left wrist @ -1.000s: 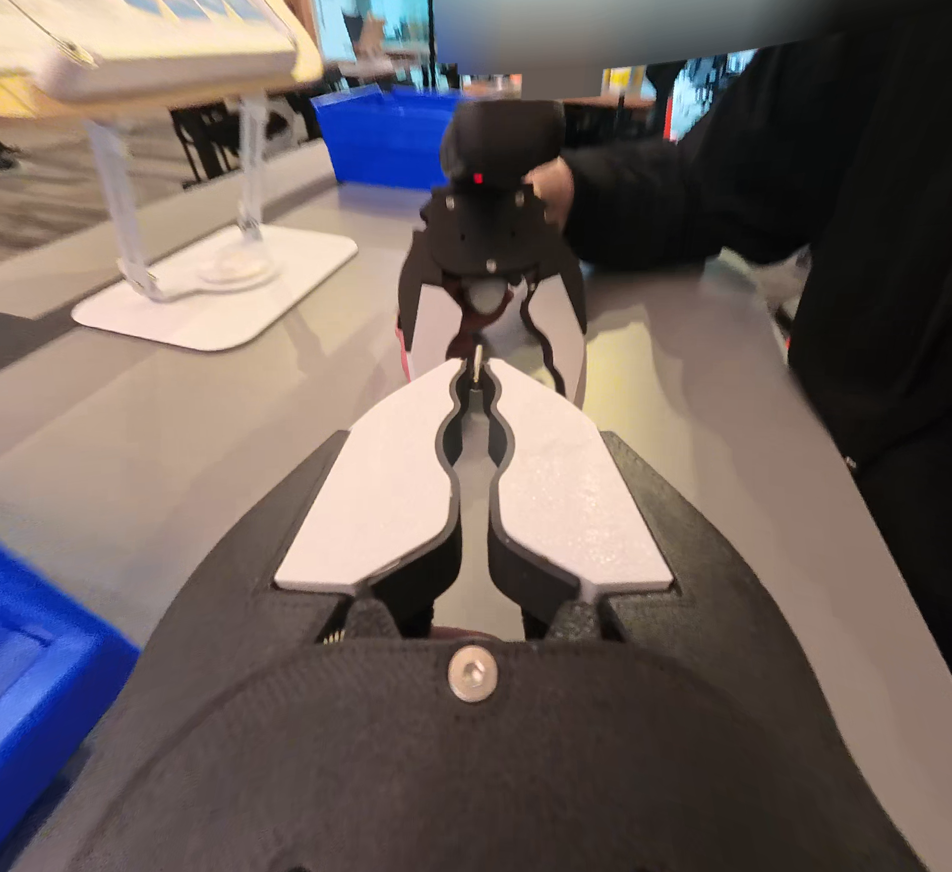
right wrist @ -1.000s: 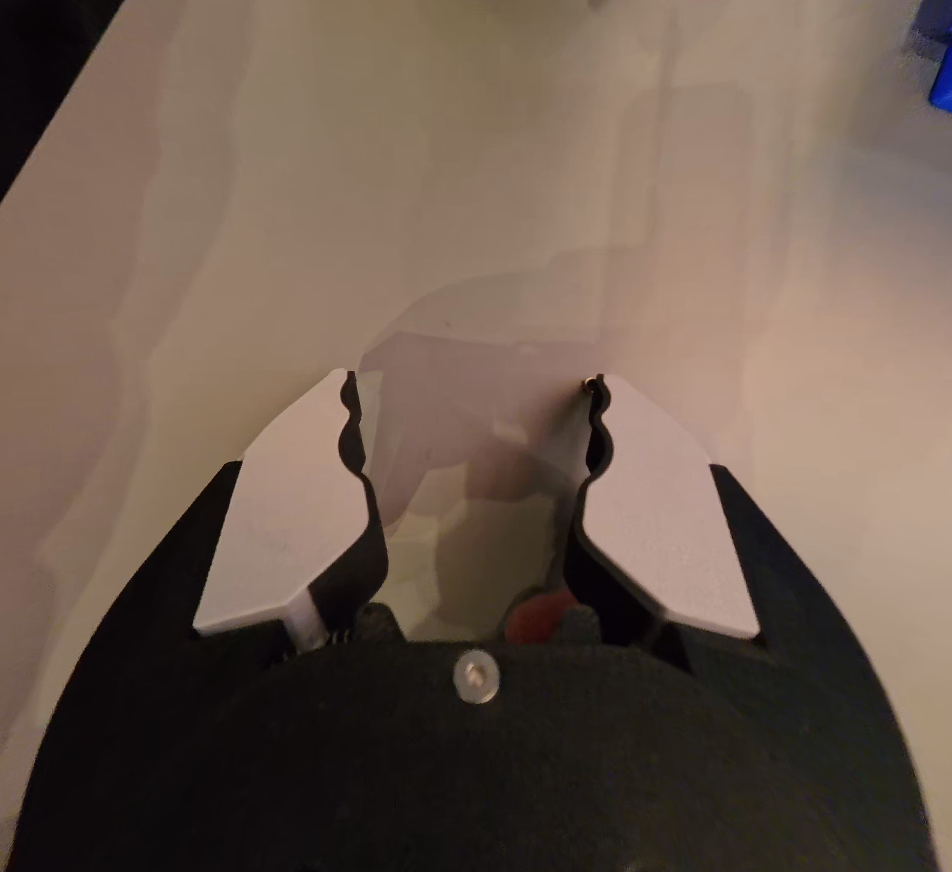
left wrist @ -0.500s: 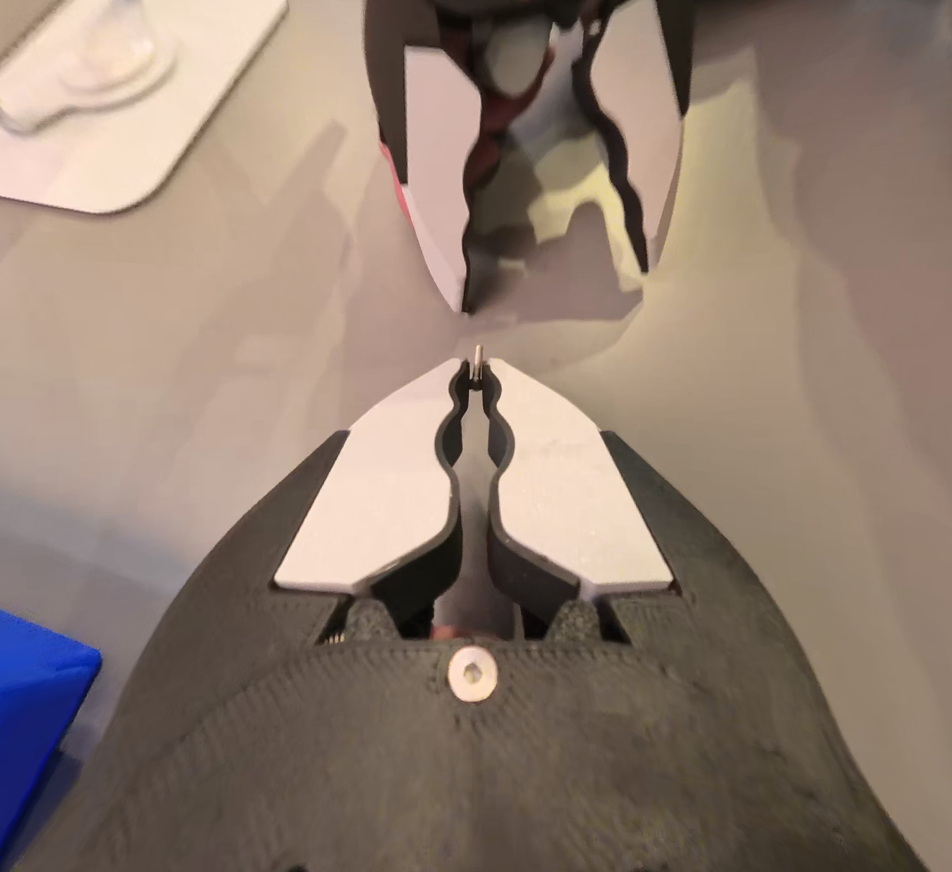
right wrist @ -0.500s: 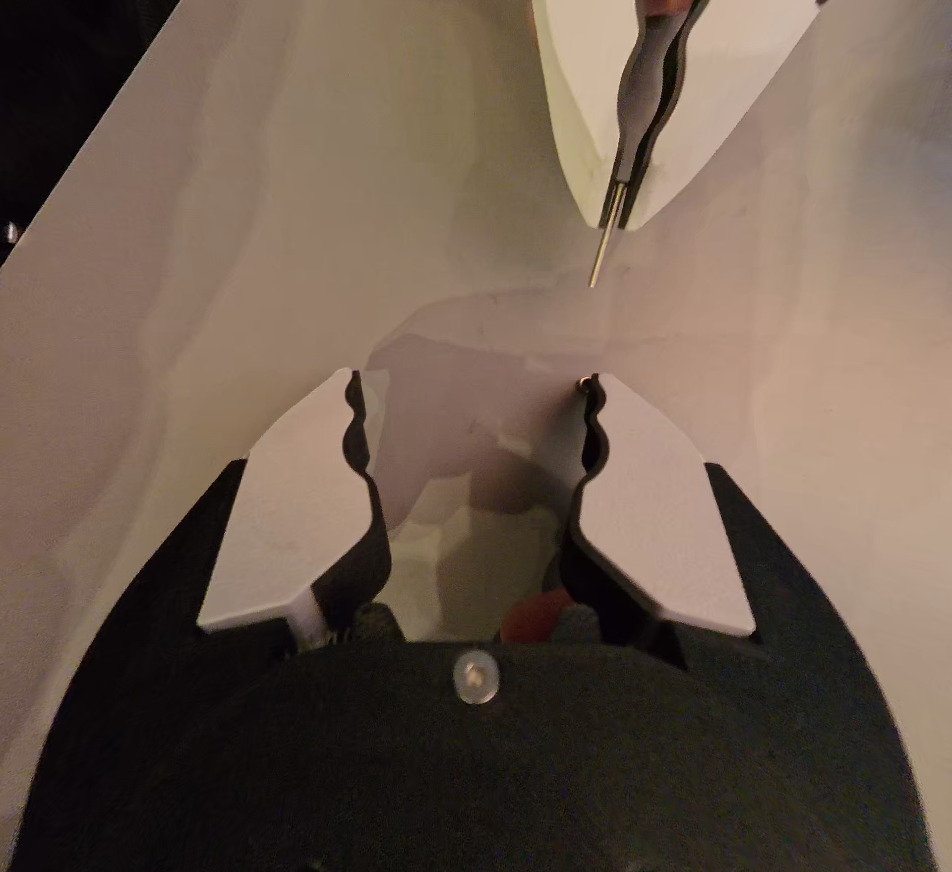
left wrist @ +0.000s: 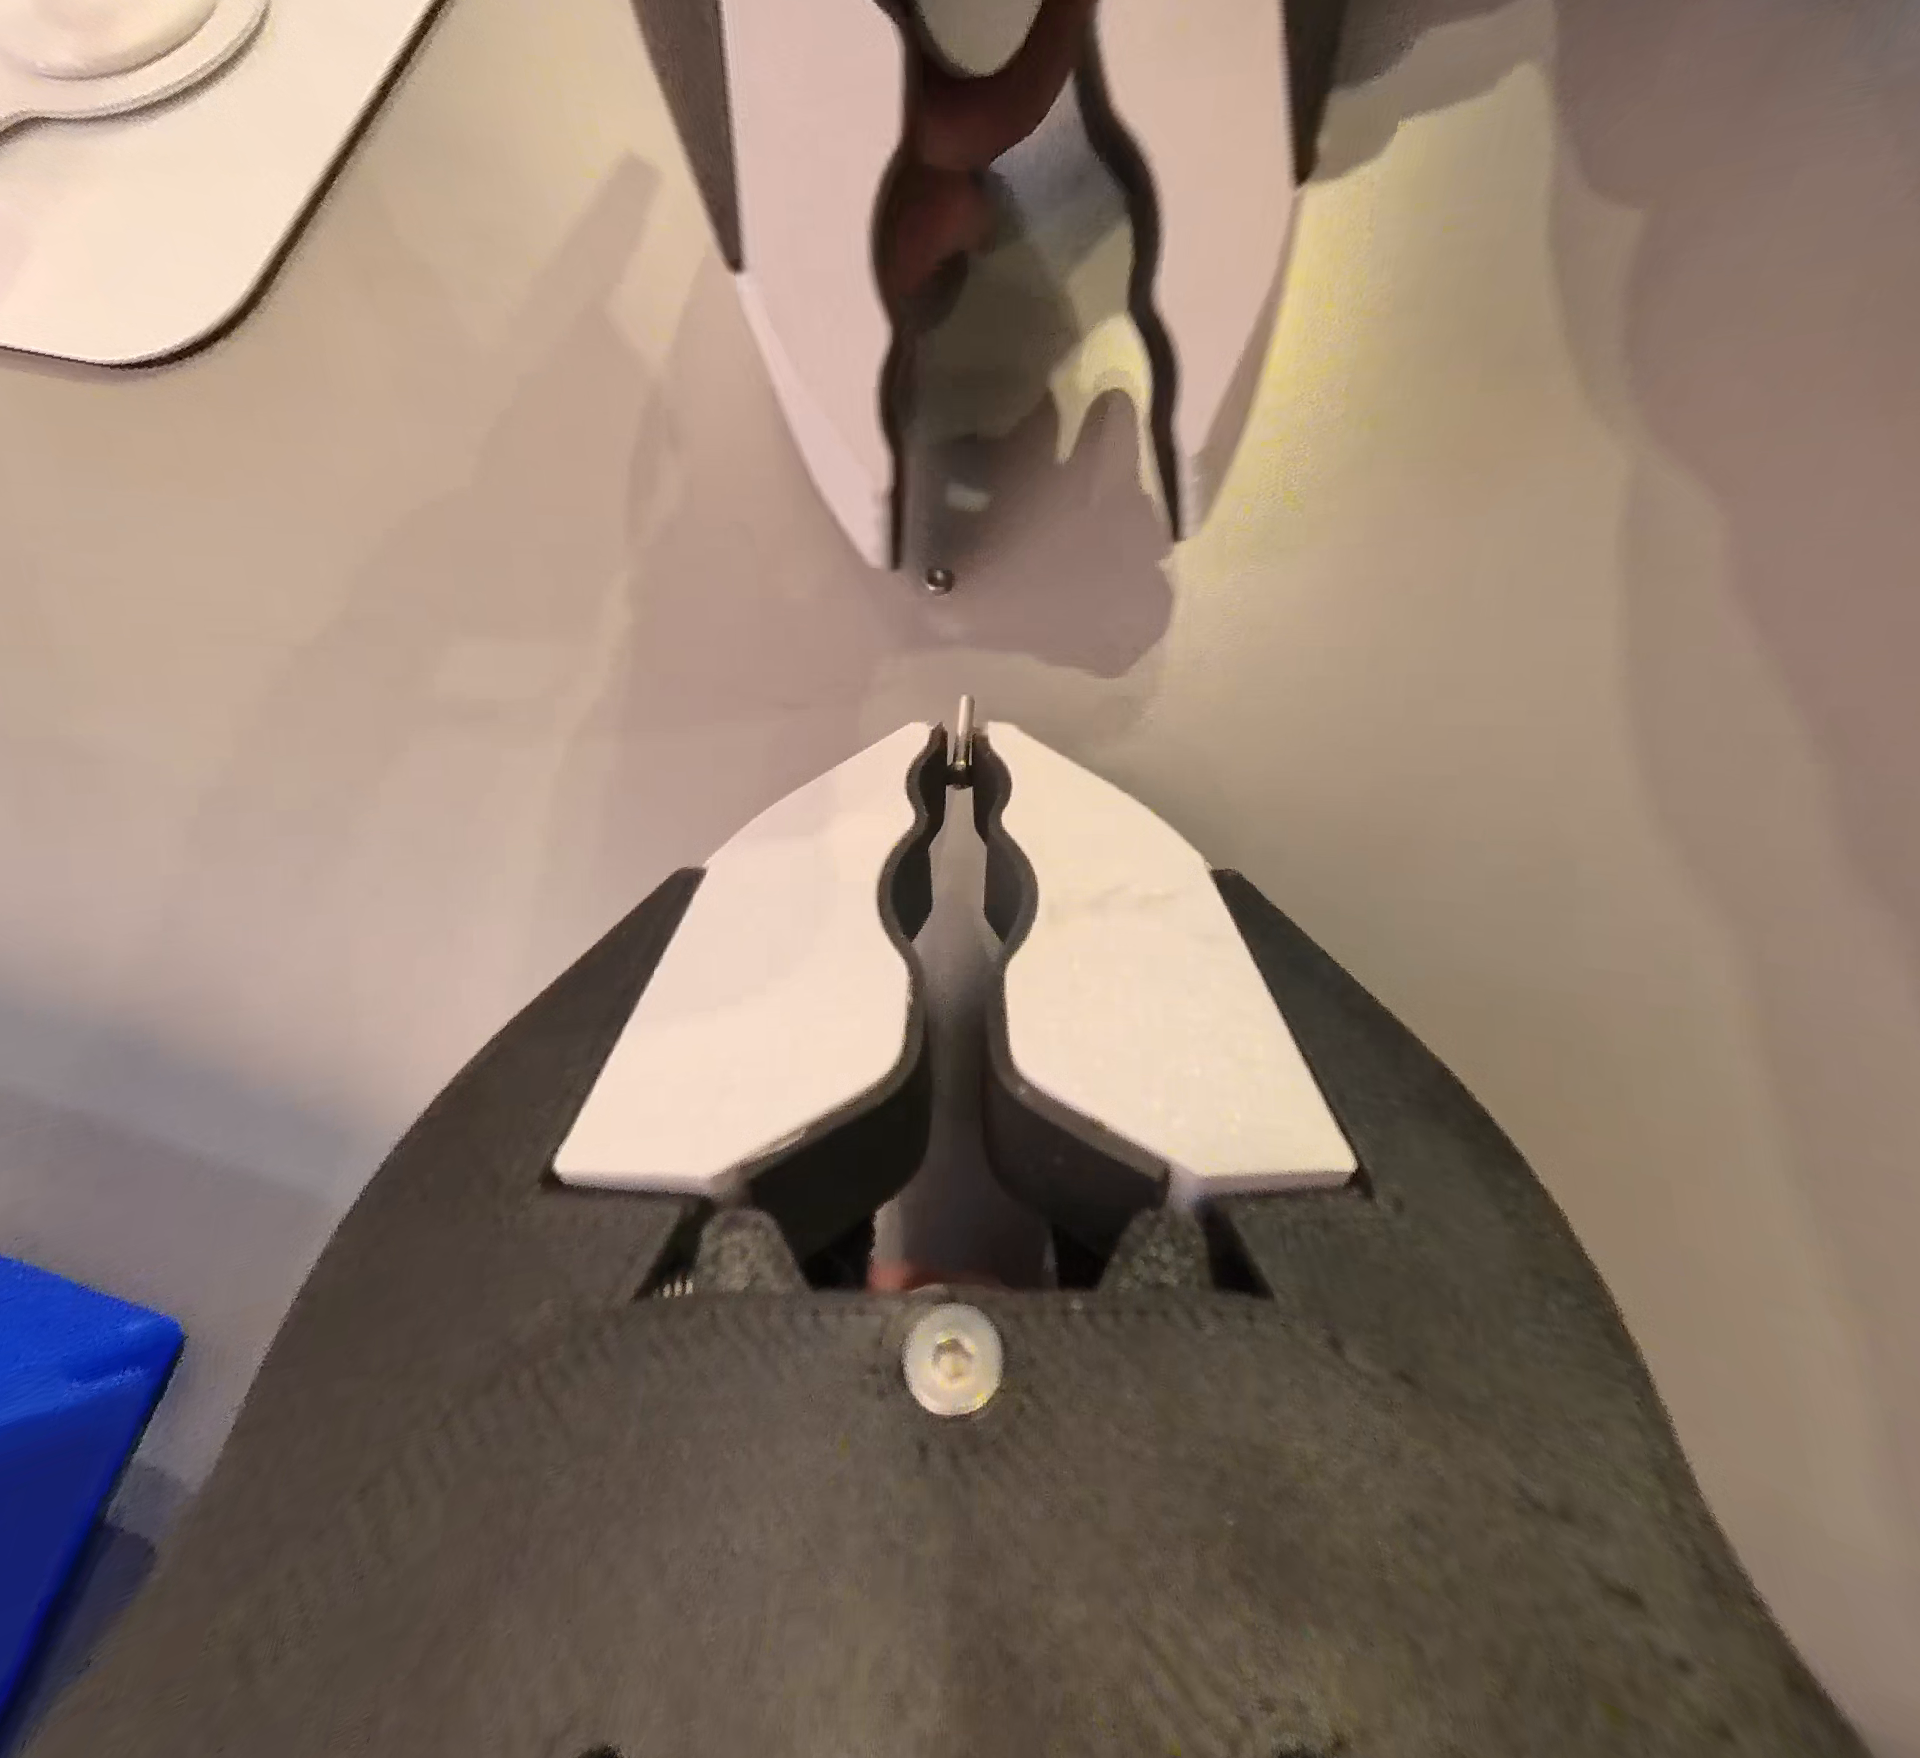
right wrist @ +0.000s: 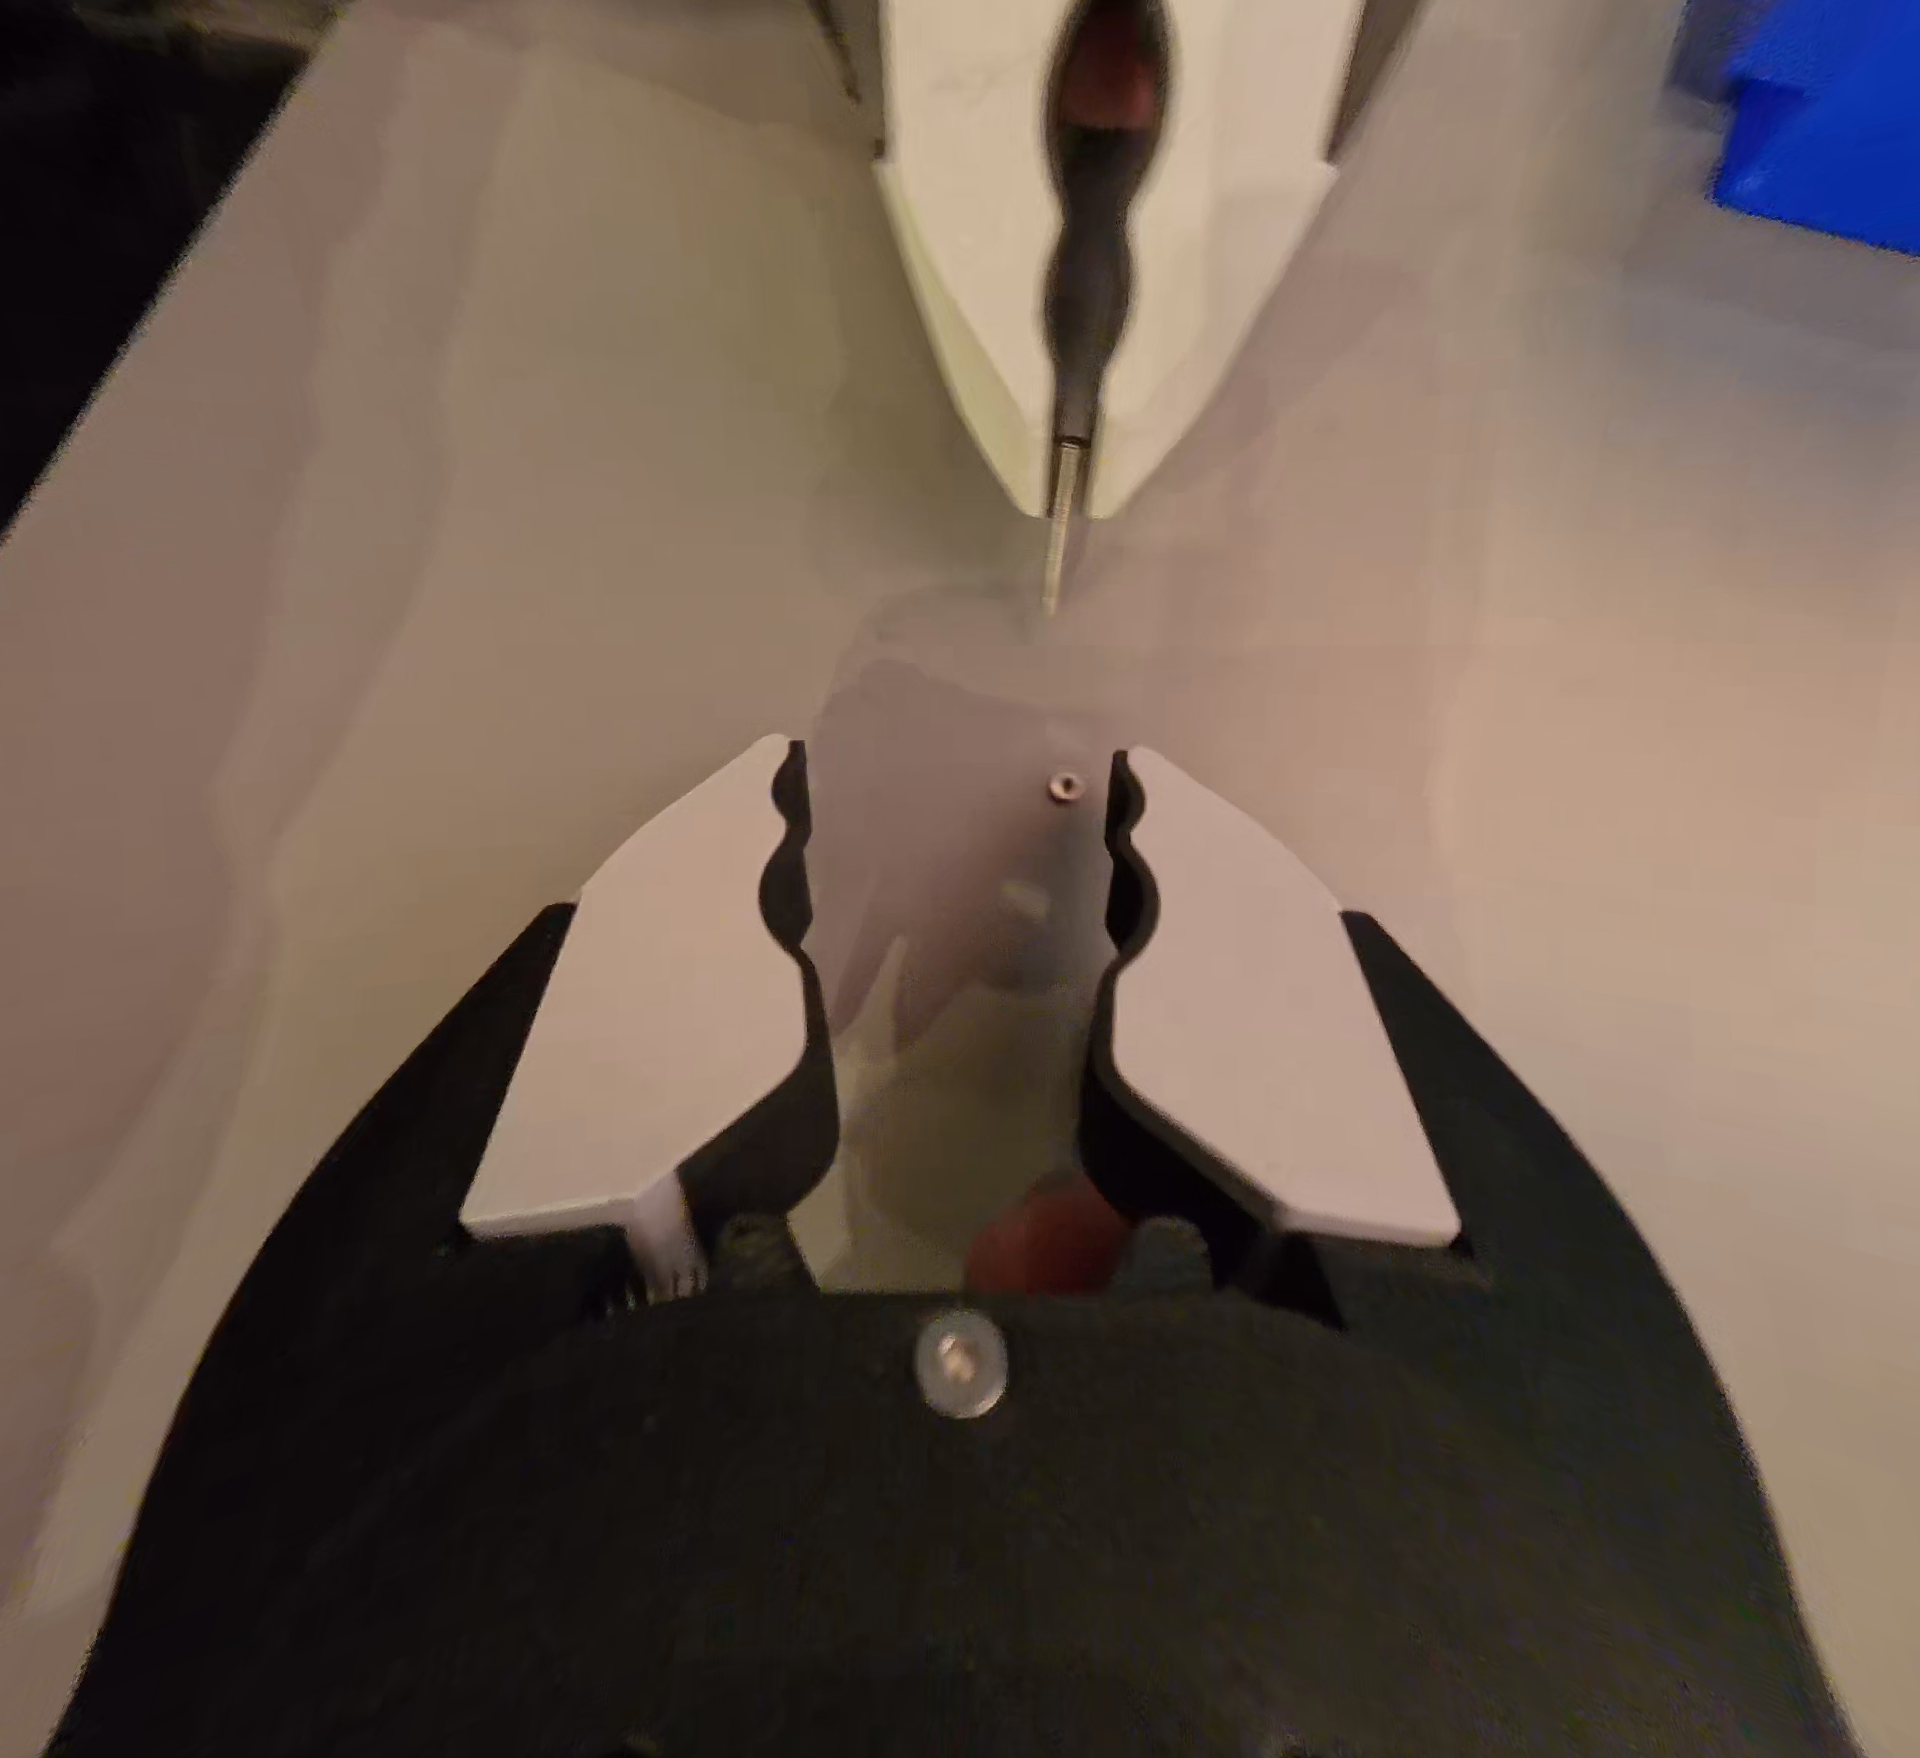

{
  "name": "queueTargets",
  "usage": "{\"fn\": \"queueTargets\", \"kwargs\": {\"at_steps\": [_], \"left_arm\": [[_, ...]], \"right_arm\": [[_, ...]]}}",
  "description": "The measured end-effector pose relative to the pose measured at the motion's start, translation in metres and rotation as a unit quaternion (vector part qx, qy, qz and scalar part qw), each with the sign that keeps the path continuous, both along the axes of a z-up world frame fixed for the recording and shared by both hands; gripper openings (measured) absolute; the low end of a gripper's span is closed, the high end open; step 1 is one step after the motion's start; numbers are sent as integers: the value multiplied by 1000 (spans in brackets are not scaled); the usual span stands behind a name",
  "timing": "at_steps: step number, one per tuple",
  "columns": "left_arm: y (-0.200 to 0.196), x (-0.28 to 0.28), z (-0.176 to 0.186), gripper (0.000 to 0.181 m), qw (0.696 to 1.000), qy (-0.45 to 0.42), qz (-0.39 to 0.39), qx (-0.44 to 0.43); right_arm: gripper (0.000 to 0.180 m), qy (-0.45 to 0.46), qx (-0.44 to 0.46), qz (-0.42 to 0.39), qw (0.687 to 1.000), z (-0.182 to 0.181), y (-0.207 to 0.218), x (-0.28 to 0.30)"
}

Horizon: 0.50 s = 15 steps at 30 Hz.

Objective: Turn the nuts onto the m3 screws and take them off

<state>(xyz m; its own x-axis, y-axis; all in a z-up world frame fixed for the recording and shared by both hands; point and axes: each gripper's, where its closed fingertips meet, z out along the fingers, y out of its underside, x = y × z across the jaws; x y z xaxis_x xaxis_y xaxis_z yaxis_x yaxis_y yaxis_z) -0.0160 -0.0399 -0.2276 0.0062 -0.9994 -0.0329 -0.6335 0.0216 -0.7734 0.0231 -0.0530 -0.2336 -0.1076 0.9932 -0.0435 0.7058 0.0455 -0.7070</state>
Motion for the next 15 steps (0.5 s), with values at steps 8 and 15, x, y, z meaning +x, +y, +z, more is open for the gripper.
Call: {"fn": "queueTargets", "kwargs": {"at_steps": [8,15], "left_arm": [[2,1,-1,4,1000,5,0,3],[2,2,-5,4,1000,21,-2,1]], "right_arm": [[33,-16,4,-55,998,-7,17,-1],[17,-25,8,-62,998,-10,20,-1]]}}
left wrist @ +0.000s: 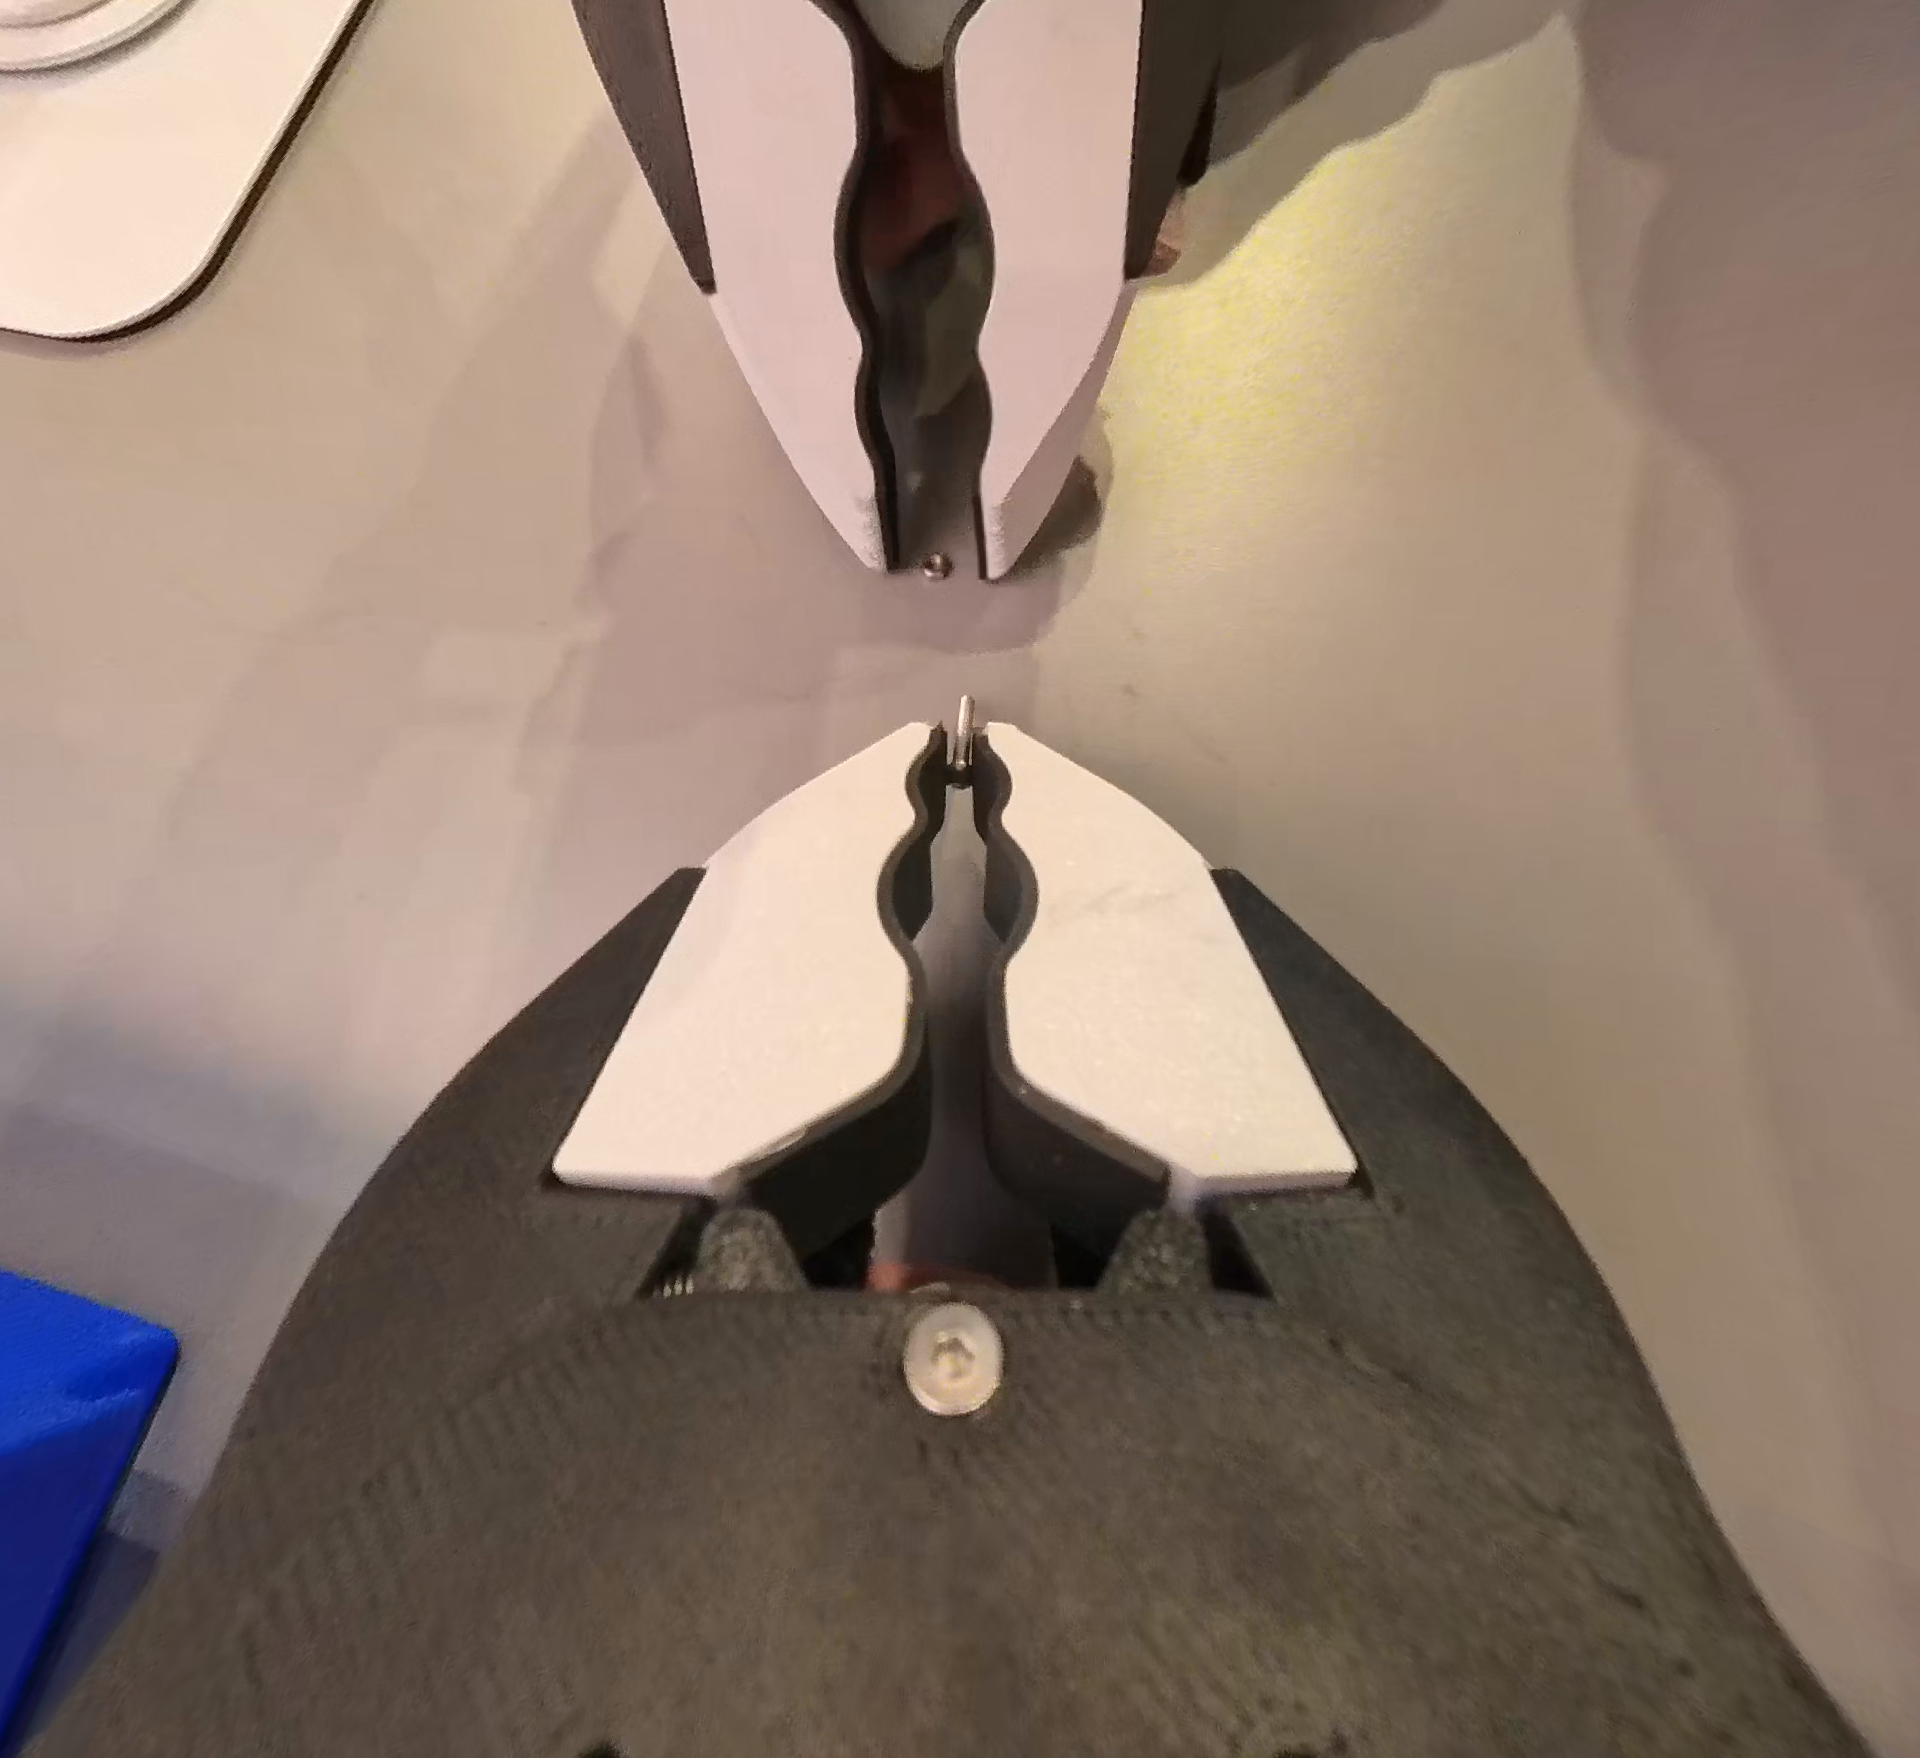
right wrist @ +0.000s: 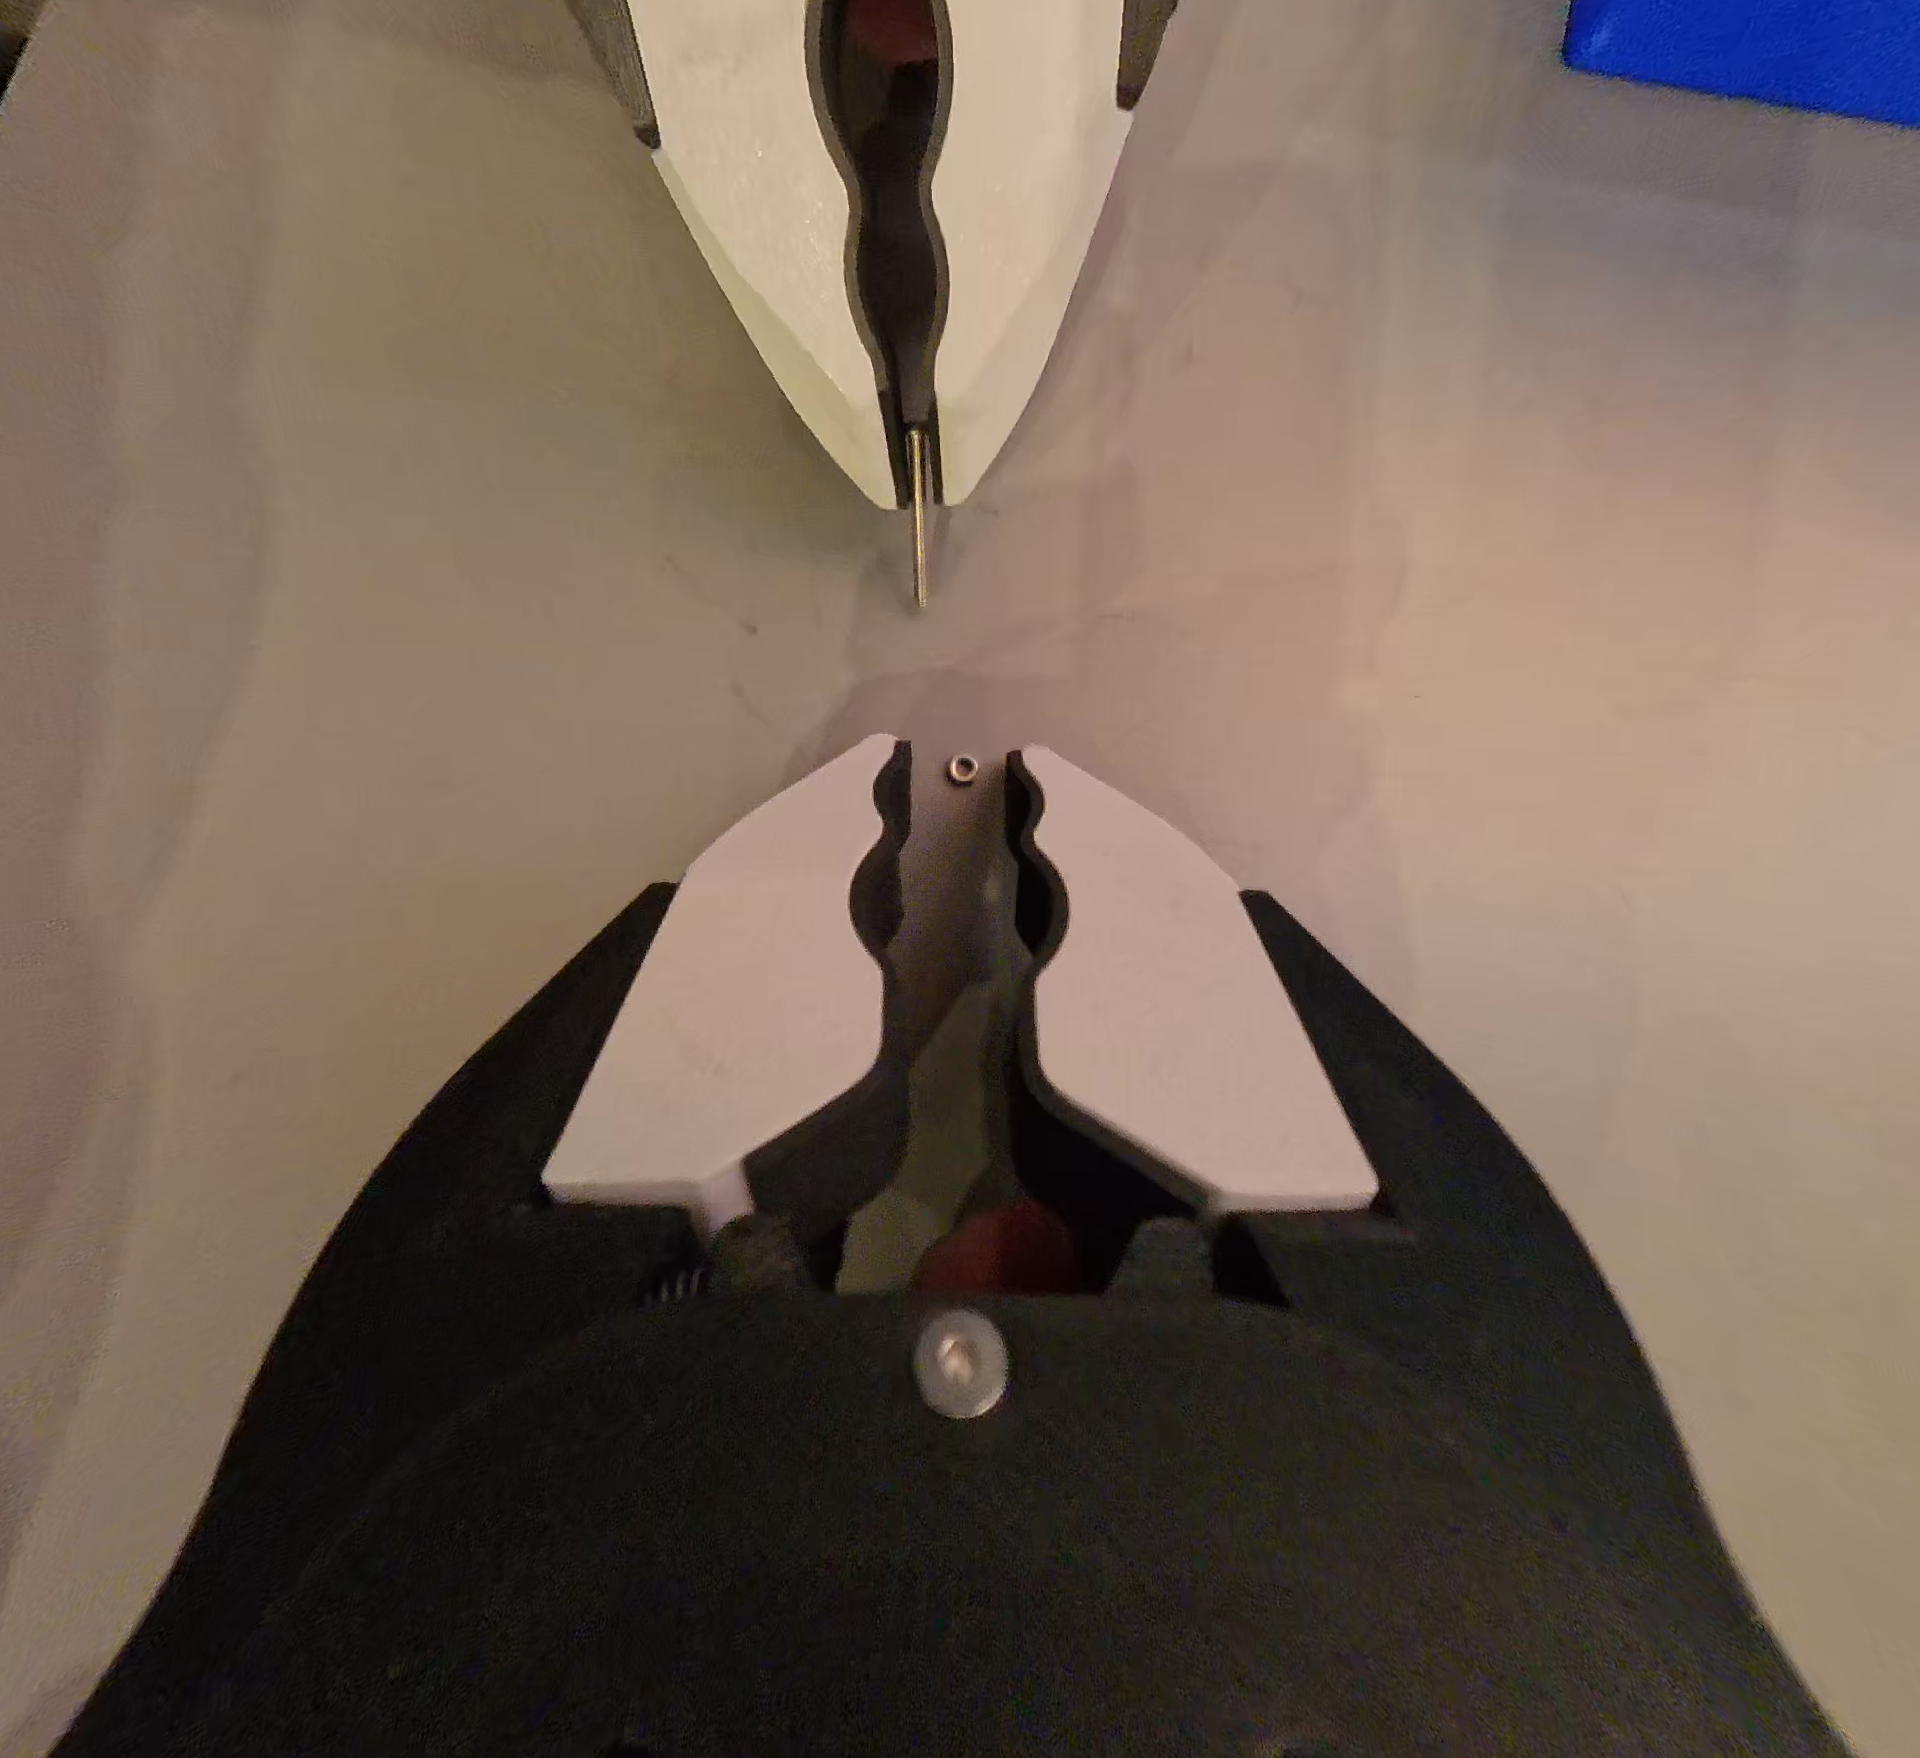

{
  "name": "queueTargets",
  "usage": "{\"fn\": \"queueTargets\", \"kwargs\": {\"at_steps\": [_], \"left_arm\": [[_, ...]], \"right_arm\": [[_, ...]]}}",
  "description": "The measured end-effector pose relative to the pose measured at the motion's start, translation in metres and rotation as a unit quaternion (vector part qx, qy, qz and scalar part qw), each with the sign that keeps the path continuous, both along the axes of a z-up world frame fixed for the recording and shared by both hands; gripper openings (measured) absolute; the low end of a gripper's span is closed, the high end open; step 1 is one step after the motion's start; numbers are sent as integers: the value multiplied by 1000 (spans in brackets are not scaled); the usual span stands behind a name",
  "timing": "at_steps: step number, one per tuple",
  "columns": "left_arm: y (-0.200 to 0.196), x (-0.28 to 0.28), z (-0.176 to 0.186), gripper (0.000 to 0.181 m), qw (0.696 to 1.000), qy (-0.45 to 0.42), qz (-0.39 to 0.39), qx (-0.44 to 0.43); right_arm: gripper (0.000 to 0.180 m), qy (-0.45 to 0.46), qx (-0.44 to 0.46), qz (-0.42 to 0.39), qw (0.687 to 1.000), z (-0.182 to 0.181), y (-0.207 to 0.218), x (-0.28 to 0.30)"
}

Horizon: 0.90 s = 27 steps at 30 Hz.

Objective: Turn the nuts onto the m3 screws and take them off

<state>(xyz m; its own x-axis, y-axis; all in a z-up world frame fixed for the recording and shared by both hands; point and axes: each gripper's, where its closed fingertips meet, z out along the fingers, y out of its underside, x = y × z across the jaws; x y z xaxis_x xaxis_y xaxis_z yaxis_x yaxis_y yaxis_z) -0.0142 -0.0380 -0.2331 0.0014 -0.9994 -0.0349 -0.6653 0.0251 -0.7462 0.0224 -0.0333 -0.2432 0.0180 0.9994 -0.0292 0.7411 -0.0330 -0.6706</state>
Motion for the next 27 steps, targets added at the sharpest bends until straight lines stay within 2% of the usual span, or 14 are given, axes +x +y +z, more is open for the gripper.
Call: {"fn": "queueTargets", "kwargs": {"at_steps": [5,27], "left_arm": [[-1,0,-3,4,1000,12,-1,2],[-1,1,-9,5,999,36,-5,-2]], "right_arm": [[5,-10,19,-12,1000,-1,5,-1],[4,6,53,20,998,0,-3,0]]}}
